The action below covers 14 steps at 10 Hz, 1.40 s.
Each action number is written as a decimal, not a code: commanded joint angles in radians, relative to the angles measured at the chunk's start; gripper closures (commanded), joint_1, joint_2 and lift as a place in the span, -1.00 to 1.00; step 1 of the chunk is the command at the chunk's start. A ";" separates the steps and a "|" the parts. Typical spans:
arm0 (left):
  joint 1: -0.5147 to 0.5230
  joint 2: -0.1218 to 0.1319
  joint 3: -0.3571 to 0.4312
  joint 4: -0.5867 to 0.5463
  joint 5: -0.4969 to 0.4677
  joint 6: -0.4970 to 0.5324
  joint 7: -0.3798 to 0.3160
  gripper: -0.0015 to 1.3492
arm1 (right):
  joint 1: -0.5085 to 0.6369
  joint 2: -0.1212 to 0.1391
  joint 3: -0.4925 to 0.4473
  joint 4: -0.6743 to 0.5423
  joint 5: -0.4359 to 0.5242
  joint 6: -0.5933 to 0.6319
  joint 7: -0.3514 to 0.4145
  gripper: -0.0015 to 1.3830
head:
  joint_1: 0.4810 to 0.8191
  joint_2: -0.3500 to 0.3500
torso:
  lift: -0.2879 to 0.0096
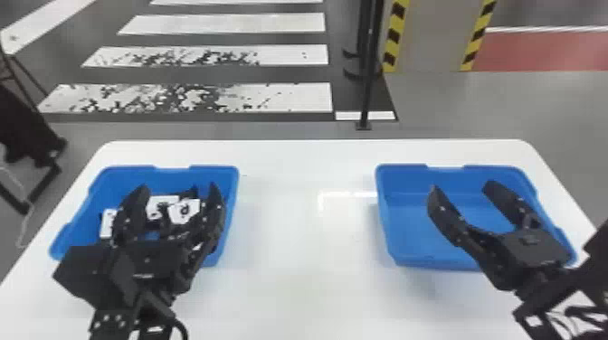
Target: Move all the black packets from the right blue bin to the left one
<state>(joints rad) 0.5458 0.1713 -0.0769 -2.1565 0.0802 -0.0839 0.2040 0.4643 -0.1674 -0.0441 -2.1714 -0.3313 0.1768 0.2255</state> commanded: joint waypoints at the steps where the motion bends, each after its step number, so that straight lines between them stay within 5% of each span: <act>1: 0.009 0.004 -0.007 -0.014 0.002 -0.009 0.000 -0.74 | 0.002 0.000 0.000 -0.004 -0.006 0.000 0.000 -0.74 | 0.27 0.14 | -0.20; 14: 0.011 0.007 -0.017 -0.024 0.020 -0.022 0.000 -0.74 | 0.004 0.000 0.020 -0.007 0.012 -0.037 -0.012 -0.74 | 0.27 0.13 | -0.20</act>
<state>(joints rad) 0.5567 0.1778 -0.0923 -2.1806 0.0997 -0.1048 0.2042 0.4686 -0.1672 -0.0240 -2.1782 -0.3192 0.1418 0.2126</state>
